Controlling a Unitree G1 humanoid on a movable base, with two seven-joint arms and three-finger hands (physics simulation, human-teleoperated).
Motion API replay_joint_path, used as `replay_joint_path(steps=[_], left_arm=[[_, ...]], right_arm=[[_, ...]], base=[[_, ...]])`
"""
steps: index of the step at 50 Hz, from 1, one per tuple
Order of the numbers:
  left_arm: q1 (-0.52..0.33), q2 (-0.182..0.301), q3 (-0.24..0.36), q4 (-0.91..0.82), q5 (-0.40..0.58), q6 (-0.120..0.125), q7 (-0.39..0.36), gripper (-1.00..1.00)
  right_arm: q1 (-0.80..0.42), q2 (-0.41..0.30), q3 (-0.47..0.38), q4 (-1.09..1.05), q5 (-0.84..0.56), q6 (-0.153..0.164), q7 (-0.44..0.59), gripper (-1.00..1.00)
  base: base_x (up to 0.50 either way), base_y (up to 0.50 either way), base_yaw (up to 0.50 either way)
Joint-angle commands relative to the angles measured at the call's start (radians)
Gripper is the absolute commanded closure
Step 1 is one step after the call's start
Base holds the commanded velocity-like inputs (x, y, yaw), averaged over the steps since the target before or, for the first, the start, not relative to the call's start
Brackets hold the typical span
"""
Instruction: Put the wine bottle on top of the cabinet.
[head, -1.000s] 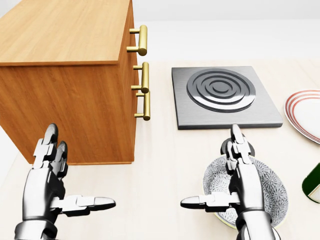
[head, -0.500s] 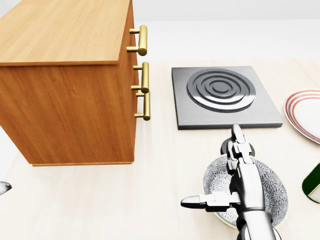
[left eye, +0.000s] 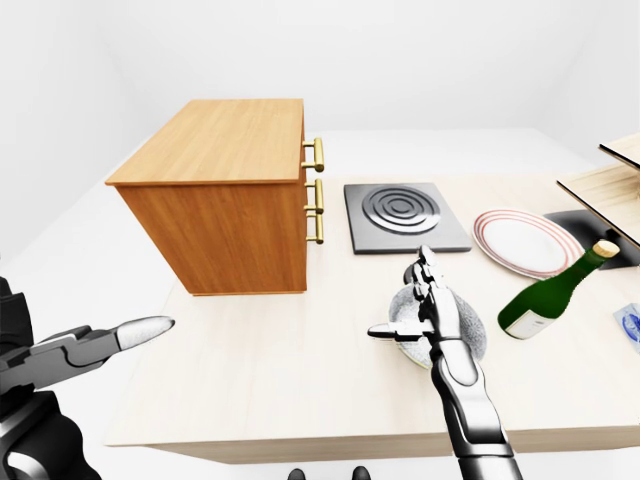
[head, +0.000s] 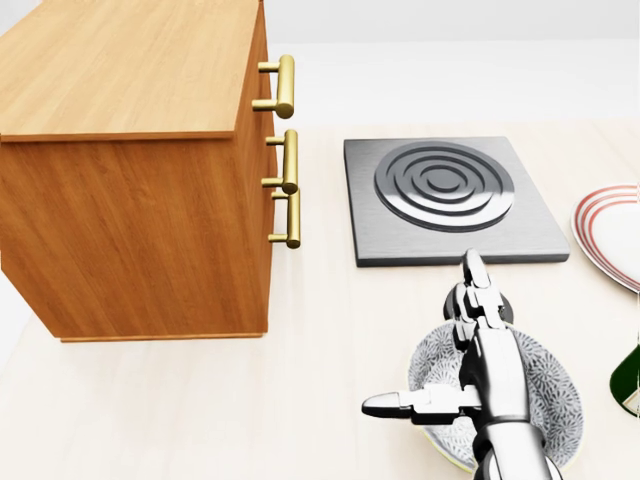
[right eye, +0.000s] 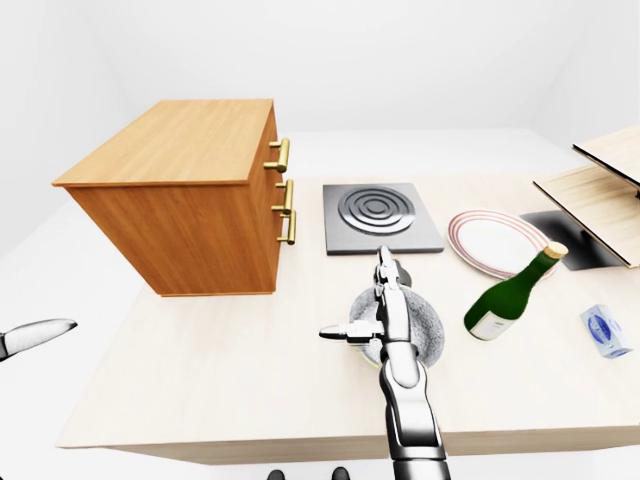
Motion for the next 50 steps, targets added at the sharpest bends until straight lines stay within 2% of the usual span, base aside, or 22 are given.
replay_joint_path(steps=[1,6,10,11,22,24,29,36,41,50], left_arm=[[0.005,-0.002,0.002,0.011,0.009,0.0,-0.005,-1.0],[0.004,-0.002,0.006,0.009,0.008,0.0,-0.006,-1.0],[0.004,-0.001,0.011,0.008,0.007,0.0,-0.006,-1.0],[0.004,0.0,0.011,0.006,0.007,0.0,-0.006,-1.0],[0.006,-0.004,0.006,0.007,0.014,0.0,-0.007,-1.0],[0.007,-0.005,0.008,0.01,0.013,0.0,-0.008,-1.0],[0.009,-0.007,0.009,0.012,0.011,0.0,-0.008,-1.0],[0.013,-0.009,0.015,0.016,0.007,0.0,-0.01,-1.0],[0.012,-0.008,0.014,0.014,0.006,0.0,-0.007,-1.0],[0.013,-0.007,0.019,0.014,0.007,0.0,-0.008,-1.0]], right_arm=[[0.001,0.001,-0.002,0.0,0.008,0.0,0.003,-1.0],[-0.003,0.0,-0.001,0.0,0.01,0.007,0.003,-1.0],[-0.001,0.0,-0.001,0.004,0.007,0.001,0.001,-1.0],[0.002,0.0,0.001,-0.002,0.004,-0.006,0.002,-1.0],[-0.004,-0.001,-0.008,0.005,0.004,0.0,-0.012,-1.0],[0.0,0.004,-0.025,-0.017,0.041,0.011,-0.015,-1.0],[0.002,-0.004,-0.072,-0.12,0.101,0.08,-0.069,-1.0],[0.004,-0.018,-0.152,-0.36,0.134,0.08,-0.169,-1.0],[0.005,-0.022,-0.209,-0.42,0.154,0.08,-0.211,-1.0],[0.002,-0.019,-0.243,-0.479,0.172,0.08,-0.277,-1.0]], base=[[0.39,0.0,0.0],[0.39,0.0,0.0],[0.37,0.0,0.0],[0.0,0.0,0.0],[0.0,0.0,0.0],[0.0,0.0,0.0],[0.0,0.0,0.0],[0.0,0.0,0.0],[0.0,0.0,0.0],[0.0,0.0,0.0]])
